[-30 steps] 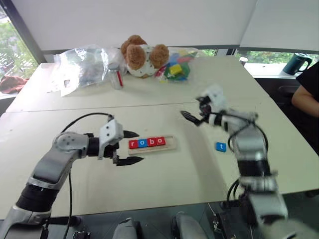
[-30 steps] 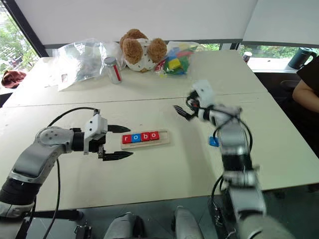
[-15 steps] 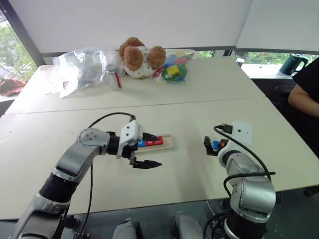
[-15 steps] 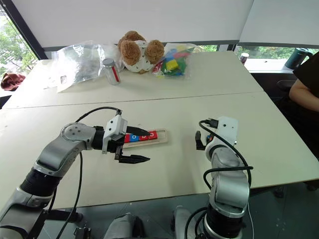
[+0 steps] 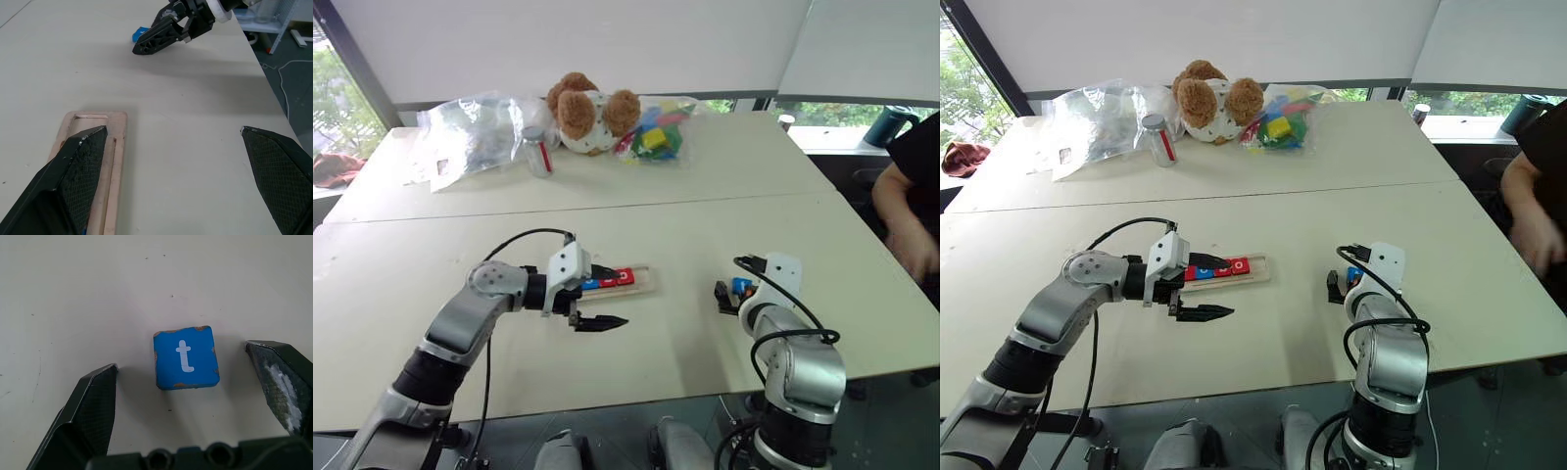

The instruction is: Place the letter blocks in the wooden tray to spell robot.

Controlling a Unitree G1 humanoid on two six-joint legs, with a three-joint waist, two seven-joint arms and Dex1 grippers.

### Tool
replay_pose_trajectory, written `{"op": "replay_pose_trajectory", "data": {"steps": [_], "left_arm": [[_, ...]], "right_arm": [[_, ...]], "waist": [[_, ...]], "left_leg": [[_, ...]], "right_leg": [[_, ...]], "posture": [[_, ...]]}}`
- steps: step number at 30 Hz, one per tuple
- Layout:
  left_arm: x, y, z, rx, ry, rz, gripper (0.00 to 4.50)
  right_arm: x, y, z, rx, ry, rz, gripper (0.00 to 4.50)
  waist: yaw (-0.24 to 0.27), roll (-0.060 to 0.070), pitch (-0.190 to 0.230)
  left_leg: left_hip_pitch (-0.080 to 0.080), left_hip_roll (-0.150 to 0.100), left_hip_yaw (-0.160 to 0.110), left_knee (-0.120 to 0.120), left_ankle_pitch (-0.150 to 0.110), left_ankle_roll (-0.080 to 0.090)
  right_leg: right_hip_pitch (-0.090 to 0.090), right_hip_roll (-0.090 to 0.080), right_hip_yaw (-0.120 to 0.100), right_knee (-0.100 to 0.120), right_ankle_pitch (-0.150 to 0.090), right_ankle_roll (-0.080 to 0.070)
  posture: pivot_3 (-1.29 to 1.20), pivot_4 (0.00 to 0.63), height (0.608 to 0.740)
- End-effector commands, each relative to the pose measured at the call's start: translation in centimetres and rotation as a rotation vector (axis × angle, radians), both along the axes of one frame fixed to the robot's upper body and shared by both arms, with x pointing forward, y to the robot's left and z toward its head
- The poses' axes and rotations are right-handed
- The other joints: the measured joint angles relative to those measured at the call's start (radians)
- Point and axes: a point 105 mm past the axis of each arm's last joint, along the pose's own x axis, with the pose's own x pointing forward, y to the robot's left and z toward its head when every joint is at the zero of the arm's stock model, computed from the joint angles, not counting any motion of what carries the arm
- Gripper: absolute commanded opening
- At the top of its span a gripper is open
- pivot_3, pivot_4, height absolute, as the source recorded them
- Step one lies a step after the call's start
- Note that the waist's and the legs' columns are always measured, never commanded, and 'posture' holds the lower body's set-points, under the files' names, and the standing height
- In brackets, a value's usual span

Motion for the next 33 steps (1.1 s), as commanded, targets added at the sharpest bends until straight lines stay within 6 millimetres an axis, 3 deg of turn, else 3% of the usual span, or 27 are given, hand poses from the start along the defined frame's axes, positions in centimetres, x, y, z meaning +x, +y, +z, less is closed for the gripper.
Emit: {"op": "replay_pose_trajectory", "data": {"steps": [1, 5, 9, 11, 13, 24, 31, 33], "left_arm": [[-0.2, 0.0, 0.9, -0.02, -0.041, -0.001, 4.5], [-0.1, 0.1, 1.0, -0.019, -0.044, 0.004, 4.5], [0.3, 0.4, 1.2, -0.012, -0.052, 0.013, 4.5], [0.8, 0.9, 1.1, 0.004, -0.063, 0.029, 4.5], [1.1, 1.3, 1.0, 0.016, -0.066, 0.04, 4.5], [1.6, 2.6, 1.1, 0.013, -0.072, 0.108, 4.5], [1.7, 2.6, 1.1, 0.01, -0.073, 0.114, 4.5], [1.9, 2.8, 1.1, 0.01, -0.074, 0.122, 4.5]], "right_arm": [[0.1, 0.2, 0.1, 0.016, -0.012, 0.009, 3.19], [0.2, 0.3, 0.0, 0.012, -0.01, 0.012, 1.13], [0.9, 1.1, 1.1, -0.042, -0.057, 0.091, 1.13], [1.4, 3.8, 2.0, -0.023, -0.088, 0.248, 1.13], [1.6, 5.2, 2.3, -0.008, -0.09, 0.323, 1.13], [1.7, 7.0, 0.9, -0.009, -0.025, 0.386, 1.13], [1.8, 6.9, 1.2, -0.034, -0.034, 0.391, 4.45], [1.8, 6.5, 1.9, -0.036, -0.055, 0.384, 4.45]], "waist": [[0.0, 0.0, 0.0], [-0.002, 0.0, 0.0], [-0.002, 0.0, 0.0], [-0.002, 0.0, 0.0], [-0.004, 0.0, 0.0], [0.001, 0.0, 0.0], [0.001, 0.0, 0.0], [0.002, 0.0, 0.0]], "left_leg": [[0.0, 0.0, 0.0, 0.0, 0.0, 0.0], [0.0, 0.001, 0.0, 0.0, 0.0, 0.0], [0.0, 0.001, 0.0, 0.0, 0.0, 0.0], [0.0, 0.001, 0.0, 0.0, 0.0, 0.0], [0.0, 0.001, 0.0, -0.001, 0.0, 0.001], [-0.007, 0.001, -0.002, 0.0, 0.0, 0.001], [-0.007, 0.001, -0.003, 0.0, 0.0, 0.001], [-0.007, 0.001, -0.002, 0.001, -0.001, 0.001]], "right_leg": [[0.0, 0.0, 0.0, 0.0, 0.0, 0.0], [0.0, 0.001, 0.0, 0.0, 0.0, 0.0], [0.0, 0.001, 0.0, -0.001, 0.0, 0.0], [0.0, 0.001, 0.0, -0.001, 0.0, 0.0], [0.0, 0.001, 0.0, -0.001, 0.0, 0.0], [-0.002, 0.001, -0.001, -0.007, 0.0, 0.0], [-0.002, 0.001, -0.002, -0.007, 0.0, 0.0], [-0.002, 0.001, -0.002, -0.007, 0.0, 0.0]], "posture": [[0.0, 0.15, 0.74], [0.0, 0.15, 0.74], [0.0, 0.15, 0.74], [0.0, 0.15, 0.74], [0.0, 0.15, 0.74], [0.0, 0.15, 0.74], [0.0, 0.15, 0.74], [0.0, 0.15, 0.74]]}}
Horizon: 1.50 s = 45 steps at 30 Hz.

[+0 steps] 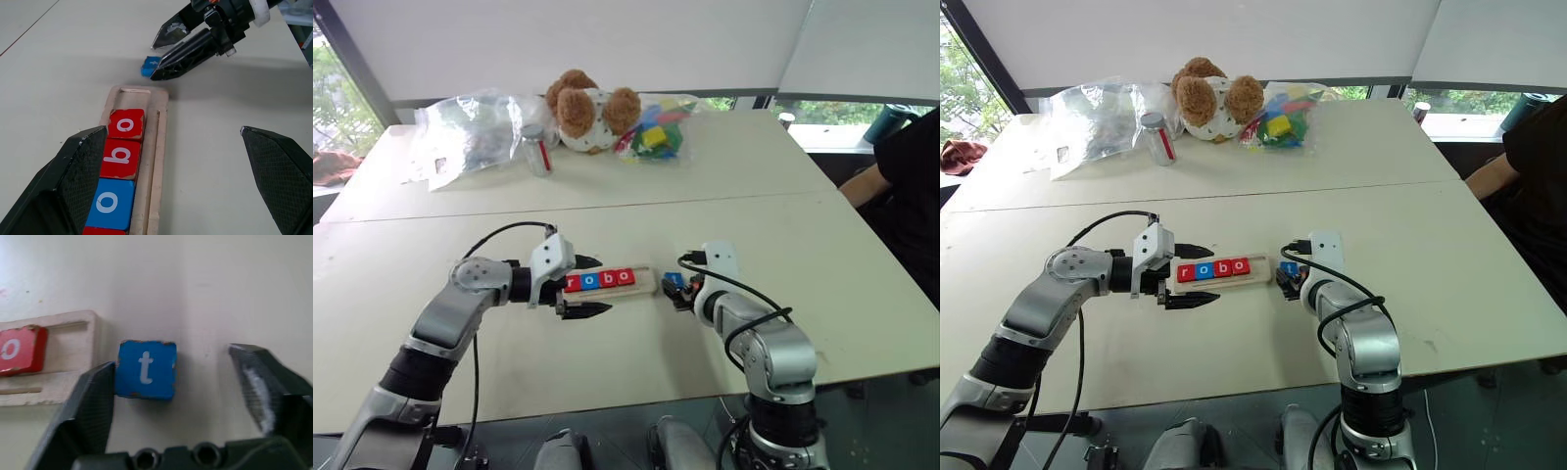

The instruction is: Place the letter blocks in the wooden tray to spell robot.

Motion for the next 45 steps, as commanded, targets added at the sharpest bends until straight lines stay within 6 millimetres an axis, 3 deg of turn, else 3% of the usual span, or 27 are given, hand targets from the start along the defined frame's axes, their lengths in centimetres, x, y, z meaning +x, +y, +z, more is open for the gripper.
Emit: {"op": "replay_pose_trajectory", "data": {"steps": [1, 11, 15, 18, 20, 23, 26, 31, 37, 45], "left_arm": [[0.3, 0.5, 1.0, -0.012, -0.042, 0.012, 4.5], [1.0, 1.0, 1.0, -0.007, -0.051, 0.026, 4.5], [1.0, 1.1, 0.9, -0.006, -0.051, 0.029, 4.5], [1.0, 1.3, 0.8, -0.003, -0.05, 0.035, 4.5], [1.0, 1.5, 0.8, 0.001, -0.048, 0.036, 4.5], [1.0, 1.8, 0.7, 0.014, -0.044, 0.033, 4.5], [1.1, 2.2, 0.8, 0.03, -0.044, 0.028, 4.5], [1.4, 2.9, 1.5, 0.051, -0.069, 0.042, 4.5], [0.8, 4.0, 1.7, 0.059, -0.077, 0.093, 4.5], [-0.1, 5.1, 1.5, 0.067, -0.07, 0.155, 4.5]], "right_arm": [[0.1, -1.3, 1.6, -0.014, -0.054, -0.031, 4.45], [-0.3, -2.9, 3.0, -0.076, -0.079, 0.001, 4.45], [-0.5, -2.4, 3.0, -0.053, -0.067, 0.034, 4.45], [-0.2, -2.3, 4.5, -0.03, -0.144, 0.093, 4.45], [0.1, -2.0, 6.4, -0.034, -0.242, 0.255, 4.45], [-1.5, -1.9, 8.0, -0.084, -0.321, 0.715, 4.45], [-2.5, -3.9, 7.3, -0.144, -0.274, 1.01, 4.45], [1.1, -6.4, 5.1, -0.264, -0.181, 1.194, 4.45], [3.9, -5.7, 3.7, -0.318, -0.138, 1.299, 4.45], [4.7, -4.9, 2.5, -0.314, -0.096, 1.348, 4.45]], "waist": [[0.002, 0.0, 0.0], [0.0, 0.0, 0.0], [0.001, 0.0, 0.0], [0.001, 0.0, 0.0], [0.001, 0.0, 0.0], [0.004, 0.001, 0.001], [0.01, 0.0, 0.001], [-0.003, 0.0, 0.002], [-0.002, 0.002, 0.003], [0.0, 0.004, 0.005]], "left_leg": [[0.0, 0.0, 0.0, 0.0, 0.0, 0.0], [-0.004, 0.0, -0.001, 0.0, 0.001, -0.001], [-0.004, 0.0, -0.001, 0.0, 0.0, -0.001], [-0.004, 0.0, -0.001, 0.0, 0.0, 0.0], [-0.004, 0.0, -0.001, 0.0, 0.0, 0.001], [-0.004, -0.002, -0.001, 0.001, -0.003, 0.005], [-0.004, -0.002, -0.002, 0.001, -0.004, 0.008], [0.0, -0.001, 0.0, 0.001, -0.005, 0.008], [0.008, 0.002, 0.002, 0.0, -0.002, 0.004], [0.008, 0.003, 0.008, 0.001, -0.001, 0.003]], "right_leg": [[0.0, 0.0, 0.0, 0.0, 0.0, 0.0], [-0.003, 0.0, -0.001, 0.0, 0.0, 0.0], [-0.003, 0.0, -0.001, 0.0, 0.0, 0.0], [-0.003, 0.0, -0.001, 0.0, 0.0, 0.0], [-0.003, 0.0, -0.001, 0.0, 0.0, 0.0], [-0.003, -0.001, -0.001, -0.002, 0.0, 0.0], [0.0, 0.0, -0.003, -0.004, 0.0, 0.001], [0.001, 0.002, 0.0, -0.003, 0.001, 0.001], [0.005, 0.003, 0.003, -0.002, 0.001, 0.001], [0.005, 0.001, 0.003, -0.002, 0.001, 0.001]], "posture": [[0.0, 0.15, 0.74], [0.0, 0.15, 0.74], [0.0, 0.15, 0.74], [0.0, 0.15, 0.74], [0.0, 0.15, 0.74], [0.0, 0.15, 0.74], [0.0, 0.15, 0.74], [0.0, 0.15, 0.74], [0.0, 0.15, 0.74], [0.0, 0.15, 0.74]]}}
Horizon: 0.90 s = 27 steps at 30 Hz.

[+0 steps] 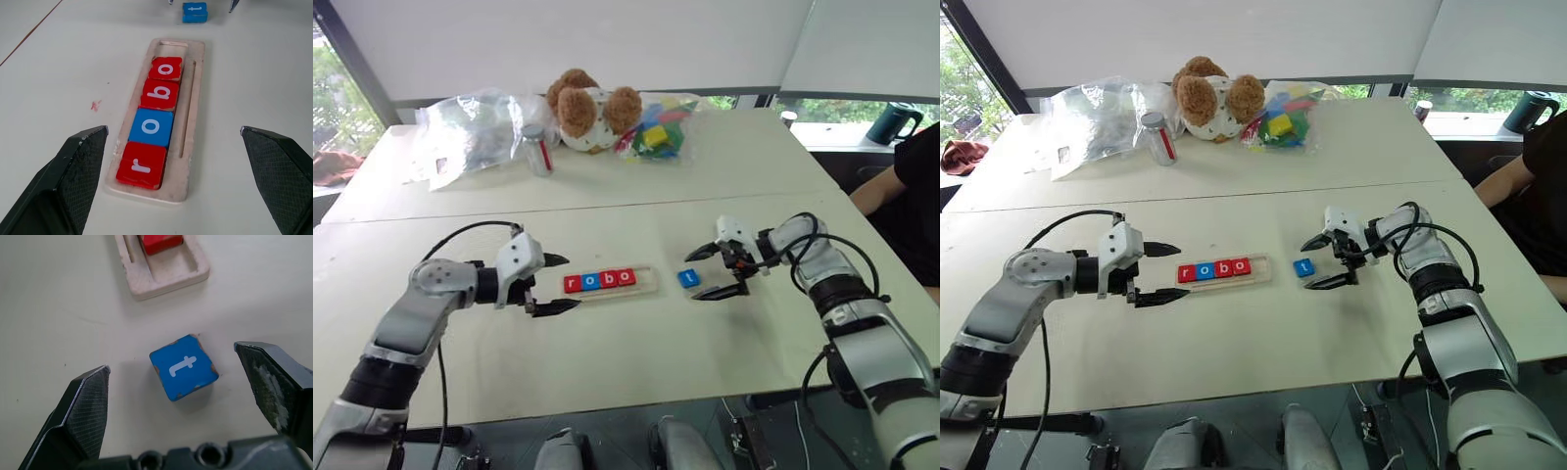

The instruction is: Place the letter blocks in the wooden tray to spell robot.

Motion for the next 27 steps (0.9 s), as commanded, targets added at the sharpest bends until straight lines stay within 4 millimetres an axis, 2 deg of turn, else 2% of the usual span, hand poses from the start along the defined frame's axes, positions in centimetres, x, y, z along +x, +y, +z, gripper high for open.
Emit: {"op": "replay_pose_trajectory", "data": {"steps": [1, 3, 6, 11, 14, 19, 22, 27], "left_arm": [[-0.2, 0.1, 1.3, -0.016, -0.051, 0.012, 4.5], [-0.2, 0.1, 1.3, -0.018, -0.051, 0.017, 4.5], [-0.2, 0.0, 1.3, -0.019, -0.051, 0.017, 4.5], [0.1, 0.0, 1.4, -0.016, -0.053, 0.017, 4.5], [0.2, 0.2, 1.5, -0.012, -0.053, 0.021, 4.5], [0.5, 1.3, 0.8, 0.017, -0.037, 0.037, 4.5], [0.6, 1.6, 0.6, 0.024, -0.031, 0.038, 4.5], [1.1, 2.3, 0.5, 0.032, -0.031, 0.057, 4.5]], "right_arm": [[0.5, 0.5, 1.0, -0.002, -0.038, 0.033, 4.45], [0.6, 0.7, 0.8, -0.003, -0.037, 0.035, 4.45], [0.7, 0.9, 0.7, 0.002, -0.042, 0.033, 3.63], [0.9, 1.1, 0.3, -0.001, -0.052, 0.021, 1.16], [1.2, 1.7, 1.1, 0.042, -0.042, 0.015, 1.13], [1.7, 4.9, 3.9, 0.121, -0.04, 0.058, 1.13], [2.0, 6.2, 4.1, 0.085, -0.05, 0.075, 1.13], [2.1, 7.4, 3.1, -0.01, -0.073, 0.112, 1.13]], "waist": [[-0.002, 0.0, 0.0], [-0.002, 0.0, 0.0], [-0.002, 0.0, 0.0], [-0.003, 0.001, 0.0], [-0.003, 0.001, 0.0], [-0.01, 0.002, 0.001], [-0.009, 0.002, 0.001], [-0.001, 0.002, 0.001]], "left_leg": [[0.001, 0.0, 0.001, 0.0, 0.0, 0.0], [0.001, 0.0, 0.002, 0.0, 0.0, -0.001], [0.001, 0.0, 0.002, 0.0, 0.001, -0.001], [0.001, 0.0, 0.002, -0.001, 0.001, -0.001], [0.002, 0.0, 0.003, 0.0, 0.001, -0.002], [0.002, 0.001, 0.003, 0.0, 0.001, -0.002], [0.002, 0.001, 0.003, -0.001, 0.001, -0.003], [0.001, 0.0, 0.003, 0.0, 0.001, -0.003]], "right_leg": [[0.0, 0.0, 0.0, 0.0, 0.0, 0.0], [0.001, 0.0, 0.001, 0.0, 0.0, 0.0], [0.001, 0.0, 0.0, 0.001, 0.0, 0.0], [0.001, 0.0, 0.0, 0.001, 0.0, 0.0], [0.001, 0.0, 0.0, 0.001, 0.0, 0.0], [0.0, 0.001, 0.001, 0.003, 0.0, 0.0], [-0.001, 0.001, 0.001, 0.004, 0.0, 0.0], [-0.001, 0.0, 0.0, 0.003, 0.0, 0.0]], "posture": [[0.0, 0.15, 0.74], [0.0, 0.15, 0.74], [0.0, 0.15, 0.74], [0.0, 0.15, 0.74], [0.0, 0.15, 0.74], [0.0, 0.15, 0.74], [0.0, 0.15, 0.74], [0.0, 0.15, 0.74]]}}
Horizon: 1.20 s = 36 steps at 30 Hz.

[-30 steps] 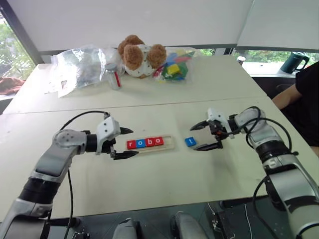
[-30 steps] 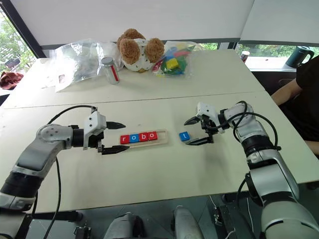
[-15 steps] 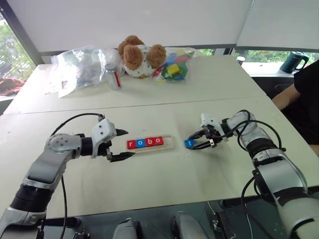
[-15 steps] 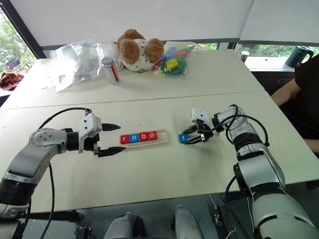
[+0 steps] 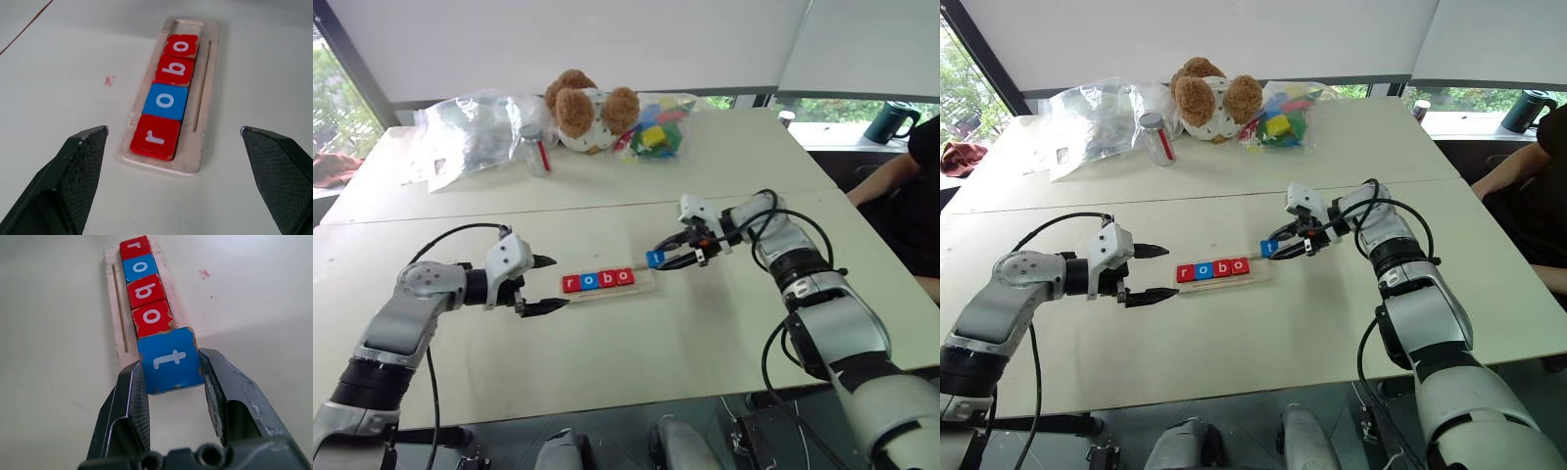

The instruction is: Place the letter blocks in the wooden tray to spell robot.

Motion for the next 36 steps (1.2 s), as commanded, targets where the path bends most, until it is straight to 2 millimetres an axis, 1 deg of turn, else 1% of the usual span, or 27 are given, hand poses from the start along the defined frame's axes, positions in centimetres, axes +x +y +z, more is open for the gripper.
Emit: {"op": "replay_pose_trajectory", "data": {"steps": [1, 5, 12, 20, 36], "left_arm": [[0.5, 0.4, 1.3, 0.012, -0.061, 0.001, 4.5], [0.7, 0.5, 1.3, 0.008, -0.072, 0.016, 4.5], [0.5, 0.2, 1.1, -0.008, -0.073, 0.023, 4.5], [0.4, -0.2, 0.9, -0.021, -0.073, 0.024, 4.5], [0.7, -0.6, 0.9, -0.028, -0.083, 0.024, 4.5]], "right_arm": [[0.3, 0.7, 0.4, -0.055, -0.059, 0.031, 1.13], [0.5, 1.3, 0.1, -0.072, -0.074, 0.037, 1.13], [0.8, 2.3, 0.0, -0.071, -0.113, 0.041, 1.13], [0.5, 2.4, -0.8, -0.095, -0.077, 0.046, 1.13], [0.4, 3.5, -1.2, -0.065, -0.033, 0.033, 1.13]], "waist": [[0.001, 0.0, 0.0], [-0.002, 0.0, 0.0], [-0.005, 0.0, 0.0], [-0.002, 0.0, 0.0], [-0.005, 0.0, 0.0]], "left_leg": [[0.0, 0.0, 0.0, 0.0, 0.0, 0.0], [0.0, -0.001, 0.001, 0.0, 0.0, 0.0], [0.0, 0.0, 0.001, 0.0, 0.0, 0.0], [0.0, 0.0, 0.001, 0.0, 0.0, 0.0], [0.0, 0.0, 0.001, 0.0, 0.0, 0.0]], "right_leg": [[0.0, 0.0, 0.0, 0.0, 0.0, 0.0], [0.0, -0.001, 0.0, 0.0, 0.0, 0.0], [-0.001, 0.0, 0.0, 0.0, 0.0, 0.0], [-0.001, -0.001, 0.0, 0.0, 0.0, 0.0], [-0.001, 0.0, 0.0, 0.001, 0.0, 0.0]], "posture": [[0.0, 0.15, 0.74], [0.0, 0.15, 0.74], [0.0, 0.15, 0.74], [0.0, 0.15, 0.74], [0.0, 0.15, 0.74]]}}
